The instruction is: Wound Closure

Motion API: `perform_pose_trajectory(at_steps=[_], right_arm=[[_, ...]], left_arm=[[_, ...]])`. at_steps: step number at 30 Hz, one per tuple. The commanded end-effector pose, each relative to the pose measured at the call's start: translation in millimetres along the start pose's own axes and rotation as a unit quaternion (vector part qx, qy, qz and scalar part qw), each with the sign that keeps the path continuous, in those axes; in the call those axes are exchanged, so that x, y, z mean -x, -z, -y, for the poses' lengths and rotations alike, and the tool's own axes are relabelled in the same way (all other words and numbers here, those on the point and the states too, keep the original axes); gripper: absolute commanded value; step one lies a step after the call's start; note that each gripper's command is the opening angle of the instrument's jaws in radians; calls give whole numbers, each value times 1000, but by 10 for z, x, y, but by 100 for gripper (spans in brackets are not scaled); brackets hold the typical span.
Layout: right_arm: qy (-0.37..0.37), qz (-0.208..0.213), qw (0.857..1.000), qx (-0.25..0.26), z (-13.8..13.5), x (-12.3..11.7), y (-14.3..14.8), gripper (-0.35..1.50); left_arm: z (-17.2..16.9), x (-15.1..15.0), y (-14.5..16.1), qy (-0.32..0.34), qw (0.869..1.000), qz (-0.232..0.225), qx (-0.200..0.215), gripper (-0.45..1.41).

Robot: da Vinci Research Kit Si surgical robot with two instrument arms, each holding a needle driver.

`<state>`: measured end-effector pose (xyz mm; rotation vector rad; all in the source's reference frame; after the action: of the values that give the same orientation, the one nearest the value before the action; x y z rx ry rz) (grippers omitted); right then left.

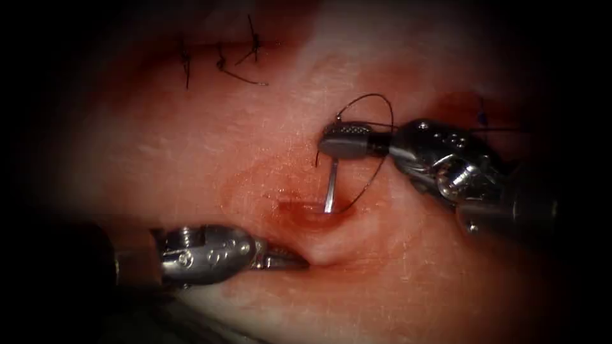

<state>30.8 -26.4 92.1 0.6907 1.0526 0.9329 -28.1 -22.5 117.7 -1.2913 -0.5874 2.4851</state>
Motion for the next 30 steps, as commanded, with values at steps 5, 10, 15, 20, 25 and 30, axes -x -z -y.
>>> perform_pose_trajectory(at_steps=[5,10,15,20,25,30], right_arm=[[-18,8,1000,-10,4,8,-13,-35],[-59,22,998,-22,10,12,-20,-35],[-136,33,990,-24,11,14,-21,-35],[-199,41,979,-22,11,14,-22,-35],[-212,44,976,-27,12,15,-24,-35],[-209,49,976,-33,14,16,-28,-35]], left_arm=[[-2,5,-9,1,1000,0,-1,-45],[-2,5,-9,1,1000,0,-1,-45],[-2,6,-9,1,1000,0,-1,-45],[-2,6,-9,1,1000,0,-1,-45],[-2,6,-9,1,1000,0,0,-45],[-2,6,-9,1,1000,0,0,-45]])
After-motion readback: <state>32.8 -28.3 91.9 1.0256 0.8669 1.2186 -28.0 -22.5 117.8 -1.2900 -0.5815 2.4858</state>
